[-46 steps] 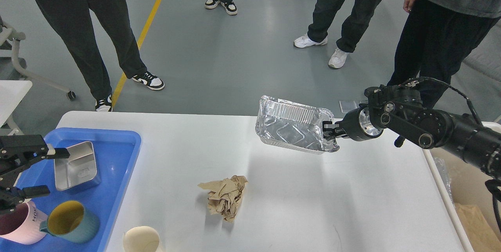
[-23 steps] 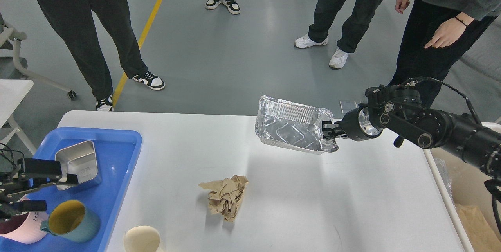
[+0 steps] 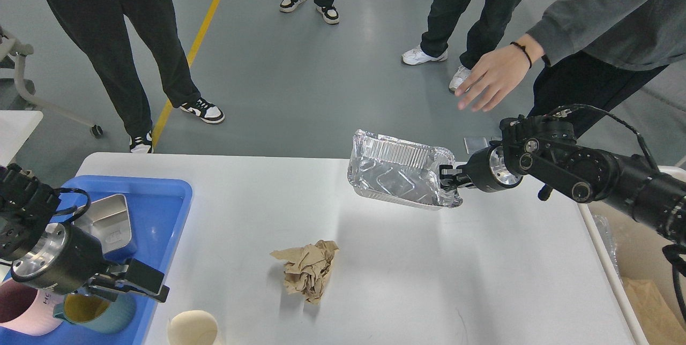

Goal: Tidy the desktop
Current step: 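Reach the left gripper into the blue tray and grasp the white paper cup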

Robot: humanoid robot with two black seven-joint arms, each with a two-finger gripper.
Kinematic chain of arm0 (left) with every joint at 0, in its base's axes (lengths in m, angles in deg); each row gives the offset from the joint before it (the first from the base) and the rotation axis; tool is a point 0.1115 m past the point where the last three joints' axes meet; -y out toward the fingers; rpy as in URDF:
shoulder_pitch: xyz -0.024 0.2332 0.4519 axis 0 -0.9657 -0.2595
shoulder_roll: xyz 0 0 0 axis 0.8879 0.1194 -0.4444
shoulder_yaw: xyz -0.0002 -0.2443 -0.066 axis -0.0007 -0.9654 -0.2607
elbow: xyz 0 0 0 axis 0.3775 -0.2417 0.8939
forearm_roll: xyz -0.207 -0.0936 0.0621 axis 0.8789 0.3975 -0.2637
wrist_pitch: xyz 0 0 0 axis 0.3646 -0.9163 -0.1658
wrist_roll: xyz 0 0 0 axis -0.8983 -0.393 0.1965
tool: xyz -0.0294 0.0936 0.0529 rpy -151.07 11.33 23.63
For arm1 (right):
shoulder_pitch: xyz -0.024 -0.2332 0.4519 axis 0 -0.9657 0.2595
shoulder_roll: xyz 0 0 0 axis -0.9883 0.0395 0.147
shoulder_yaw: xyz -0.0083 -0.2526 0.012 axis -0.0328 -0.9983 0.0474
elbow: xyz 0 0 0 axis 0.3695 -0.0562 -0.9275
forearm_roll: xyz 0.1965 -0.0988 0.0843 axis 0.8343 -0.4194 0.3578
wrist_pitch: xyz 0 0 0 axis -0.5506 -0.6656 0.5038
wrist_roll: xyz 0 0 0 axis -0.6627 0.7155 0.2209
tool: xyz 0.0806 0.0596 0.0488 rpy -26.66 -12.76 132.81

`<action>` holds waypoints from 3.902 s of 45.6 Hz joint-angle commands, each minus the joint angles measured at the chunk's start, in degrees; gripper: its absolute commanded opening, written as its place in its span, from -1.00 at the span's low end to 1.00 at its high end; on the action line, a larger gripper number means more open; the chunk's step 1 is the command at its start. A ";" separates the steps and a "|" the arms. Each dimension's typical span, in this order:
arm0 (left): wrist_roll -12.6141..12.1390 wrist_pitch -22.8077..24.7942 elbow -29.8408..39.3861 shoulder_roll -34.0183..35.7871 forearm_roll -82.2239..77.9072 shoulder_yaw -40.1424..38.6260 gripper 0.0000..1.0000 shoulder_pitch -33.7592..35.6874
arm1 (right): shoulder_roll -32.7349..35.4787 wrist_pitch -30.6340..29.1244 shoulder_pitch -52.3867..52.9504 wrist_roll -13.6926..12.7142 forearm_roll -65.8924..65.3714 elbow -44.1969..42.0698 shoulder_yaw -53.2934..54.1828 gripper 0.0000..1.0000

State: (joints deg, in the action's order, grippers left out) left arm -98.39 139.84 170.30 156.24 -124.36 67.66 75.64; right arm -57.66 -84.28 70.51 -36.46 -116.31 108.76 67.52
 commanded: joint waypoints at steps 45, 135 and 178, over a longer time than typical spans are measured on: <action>-2.91 -0.16 -3.77 -12.00 -10.86 3.41 0.90 -2.37 | 0.43 2.10 -0.40 0.00 -0.14 -0.05 -0.30 -1.00; -2.82 -2.45 -9.48 -22.72 -20.18 3.68 0.32 -6.41 | 6.23 1.84 0.91 0.00 -1.89 3.11 -0.30 -1.00; -2.47 0.36 -8.78 -21.76 -19.56 1.75 -0.98 -5.45 | 6.32 1.84 1.00 -0.09 -1.89 3.82 -0.38 -1.00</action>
State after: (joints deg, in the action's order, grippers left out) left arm -100.87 139.21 161.26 134.24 -144.43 70.49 69.48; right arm -51.34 -82.44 71.43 -36.53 -118.20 112.58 67.15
